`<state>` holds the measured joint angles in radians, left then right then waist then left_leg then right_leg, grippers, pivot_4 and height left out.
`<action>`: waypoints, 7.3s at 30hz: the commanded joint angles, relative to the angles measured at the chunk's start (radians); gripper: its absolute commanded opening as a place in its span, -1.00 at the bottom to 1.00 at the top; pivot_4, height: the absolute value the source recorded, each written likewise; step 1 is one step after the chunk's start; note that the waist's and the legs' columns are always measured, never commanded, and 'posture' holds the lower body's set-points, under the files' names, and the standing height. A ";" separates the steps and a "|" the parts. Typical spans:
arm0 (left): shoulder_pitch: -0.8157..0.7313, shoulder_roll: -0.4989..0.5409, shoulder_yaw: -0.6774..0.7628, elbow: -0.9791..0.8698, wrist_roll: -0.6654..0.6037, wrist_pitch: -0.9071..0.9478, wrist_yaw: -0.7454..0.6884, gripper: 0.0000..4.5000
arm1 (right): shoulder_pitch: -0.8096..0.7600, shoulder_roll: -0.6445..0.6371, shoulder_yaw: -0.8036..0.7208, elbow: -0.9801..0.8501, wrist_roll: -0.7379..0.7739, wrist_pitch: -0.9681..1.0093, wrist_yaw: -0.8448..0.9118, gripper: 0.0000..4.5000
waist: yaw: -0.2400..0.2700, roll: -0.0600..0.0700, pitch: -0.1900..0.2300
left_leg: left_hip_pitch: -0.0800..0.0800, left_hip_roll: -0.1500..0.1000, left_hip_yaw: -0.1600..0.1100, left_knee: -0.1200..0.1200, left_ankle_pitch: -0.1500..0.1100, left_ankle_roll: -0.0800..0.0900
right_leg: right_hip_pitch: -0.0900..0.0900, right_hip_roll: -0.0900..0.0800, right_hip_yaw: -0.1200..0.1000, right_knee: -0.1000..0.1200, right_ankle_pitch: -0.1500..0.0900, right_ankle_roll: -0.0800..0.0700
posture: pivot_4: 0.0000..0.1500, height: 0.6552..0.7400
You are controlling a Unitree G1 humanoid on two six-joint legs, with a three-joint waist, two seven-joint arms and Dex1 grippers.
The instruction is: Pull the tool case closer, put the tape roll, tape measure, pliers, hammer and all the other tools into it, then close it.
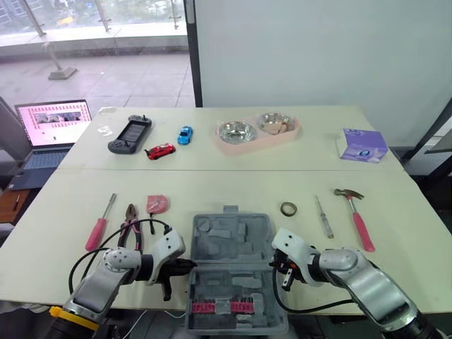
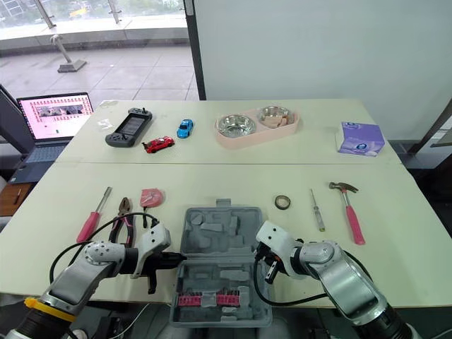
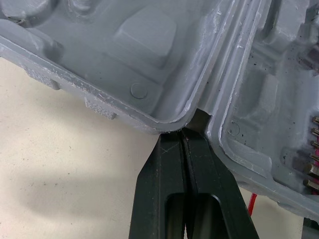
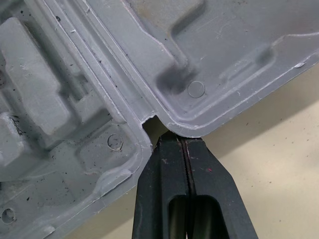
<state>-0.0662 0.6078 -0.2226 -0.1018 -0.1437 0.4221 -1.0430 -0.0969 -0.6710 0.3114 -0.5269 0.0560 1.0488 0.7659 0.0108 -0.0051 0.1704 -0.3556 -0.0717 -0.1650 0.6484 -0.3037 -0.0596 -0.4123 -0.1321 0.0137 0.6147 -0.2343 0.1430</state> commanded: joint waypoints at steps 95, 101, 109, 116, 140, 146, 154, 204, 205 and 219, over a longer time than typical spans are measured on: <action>0.310 0.151 0.504 -0.360 -0.468 -0.129 -0.114 0.97 | -0.283 0.071 -0.166 0.473 0.169 -0.264 -0.203 1.00 | -0.027 -0.004 0.008 | -0.003 0.002 0.004 -0.001 0.000 0.000 | -0.005 0.000 0.002 0.000 0.001 -0.002 | 1.00 0.91; 0.329 0.146 0.501 -0.374 -0.471 -0.129 -0.089 0.97 | -0.322 0.080 -0.120 0.534 0.110 -0.322 -0.180 1.00 | -0.026 -0.004 0.008 | -0.002 0.002 0.005 -0.001 0.000 0.000 | -0.005 0.000 0.002 0.000 0.001 -0.002 | 1.00 0.91; 0.354 0.148 0.507 -0.390 -0.476 -0.131 -0.068 0.97 | -0.345 0.072 -0.111 0.555 0.067 -0.361 -0.151 1.00 | -0.025 -0.004 0.008 | -0.002 0.002 0.004 -0.001 0.000 0.000 | -0.005 0.000 0.002 0.000 0.001 -0.002 | 1.00 0.91; 0.362 0.149 0.507 -0.392 -0.477 -0.135 -0.058 0.97 | -0.395 0.018 -0.071 0.500 0.045 -0.350 -0.054 1.00 | -0.026 -0.003 0.008 | -0.003 0.002 0.005 -0.001 0.000 0.000 | -0.005 0.000 0.002 0.000 0.001 -0.002 | 1.00 0.91; 0.417 0.130 0.490 -0.451 -0.487 -0.112 0.004 1.00 | -0.562 0.079 0.043 0.909 -0.117 -0.630 0.111 -0.98 | -0.029 -0.004 0.008 | -0.002 0.002 0.005 -0.001 0.000 0.000 | -0.005 0.000 0.003 0.000 0.001 -0.002 | 1.00 0.91; 0.416 0.133 0.489 -0.453 -0.489 -0.101 0.008 1.00 | -0.575 0.045 0.032 0.833 -0.132 -0.634 0.141 -0.98 | -0.027 -0.003 0.009 | -0.003 0.002 0.005 -0.001 0.000 0.000 | -0.006 0.001 0.003 0.000 0.001 -0.002 | 1.00 0.91; 0.390 0.139 0.469 -0.434 -0.476 -0.093 0.003 1.00 | -0.573 -0.058 0.066 0.706 -0.149 -0.578 0.288 -0.98 | -0.026 -0.003 0.009 | -0.003 0.002 0.006 -0.001 0.000 0.000 | -0.006 0.000 0.003 0.000 0.001 -0.002 | 1.00 0.91; 0.402 0.130 0.496 -0.381 -0.476 -0.100 0.022 1.00 | -0.562 -0.042 0.014 0.424 -0.184 -0.381 0.340 -0.96 | -0.030 -0.002 0.009 | -0.004 0.002 0.007 -0.001 0.000 0.000 | -0.008 0.001 0.004 0.000 0.001 -0.002 | 1.00 0.91; 0.403 0.130 0.509 -0.366 -0.477 -0.106 0.020 1.00 | -0.598 -0.023 0.027 0.392 -0.161 -0.345 0.363 -0.96 | -0.030 -0.002 0.009 | -0.004 0.003 0.007 -0.001 0.000 0.000 | -0.008 0.001 0.004 0.001 0.001 -0.002 | 1.00 0.91; 0.449 0.116 0.597 -0.301 -0.465 -0.151 0.002 1.00 | -0.837 0.370 0.426 0.516 -0.184 -0.334 0.351 -0.96 | -0.027 -0.003 0.009 | -0.011 0.011 0.006 -0.001 0.001 -0.004 | -0.017 0.010 0.003 0.000 0.005 -0.009 | 1.00 0.91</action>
<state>0.3779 0.7259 0.3464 -0.3899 -0.6018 0.2898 -1.0342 -0.9054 -0.3096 0.7406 -0.0345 -0.1077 0.7449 1.1295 -0.0163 -0.0081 0.1792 -0.3667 -0.0605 -0.1594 0.6474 -0.3020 -0.0641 -0.4292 -0.1218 0.0171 0.6150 -0.2286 0.1337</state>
